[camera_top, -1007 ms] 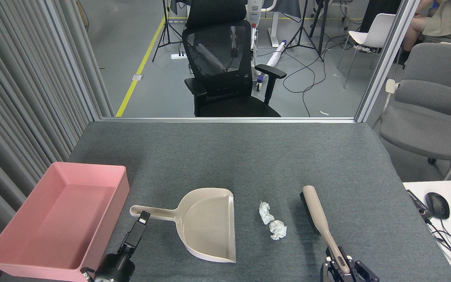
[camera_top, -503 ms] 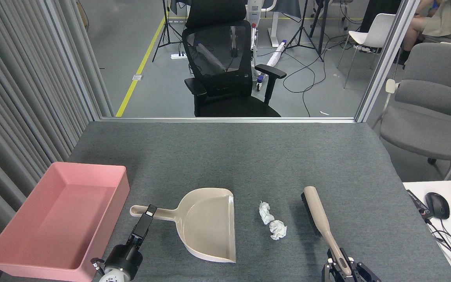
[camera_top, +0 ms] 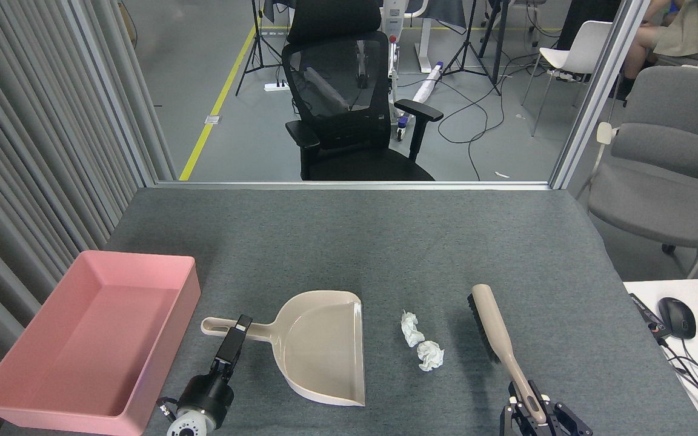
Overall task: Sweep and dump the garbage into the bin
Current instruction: 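Lift the brush with the right gripper and pull the dustpan closer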
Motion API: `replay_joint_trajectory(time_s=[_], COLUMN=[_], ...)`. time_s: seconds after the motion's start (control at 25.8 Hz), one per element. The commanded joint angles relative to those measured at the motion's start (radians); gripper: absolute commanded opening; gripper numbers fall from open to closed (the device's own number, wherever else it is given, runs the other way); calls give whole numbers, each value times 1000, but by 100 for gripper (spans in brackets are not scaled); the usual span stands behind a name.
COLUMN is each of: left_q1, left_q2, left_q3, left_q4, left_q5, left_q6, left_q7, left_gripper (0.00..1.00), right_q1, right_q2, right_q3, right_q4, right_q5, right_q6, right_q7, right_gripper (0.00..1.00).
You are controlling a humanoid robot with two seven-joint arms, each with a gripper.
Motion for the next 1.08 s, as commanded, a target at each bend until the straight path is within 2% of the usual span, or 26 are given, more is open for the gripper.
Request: replay_joint_trajectory(time_s=[0.0,0.15,0.5,0.66,0.74,0.93,1.05], left_q1=[-26,-55,-56,-49,-43,-32,-26], left_q2=[-14,-9,20,20,20,18,18], left_q3=[4,3,-1,-1,-1,1,1], left_q4=[33,73,70,53,36,28,28], left_q5=[42,83,75,72,72,72,72], left_q6=[-4,-1,-5,-22,-28,-28,-33], left_q7=[7,50,36,15,-31,-57,-65], left_gripper=[99,99,95,79,67,61,53], right_q1=[0,2,0,0,0,0,0], right_q2=[-1,-1,1,1,1,1,2], right_q3=[0,-2,-3,-3,-2,-3,-3], right_q4=[-2,-2,-9,-11,-11,-11,-11], right_q5=[-1,-2,-2,-2,-2,-2,-2], right_q6=[0,0,2,2,2,2,2], right_q7=[3,3,5,5,5,6,6], right_gripper=[9,9,10,12,12,12,12])
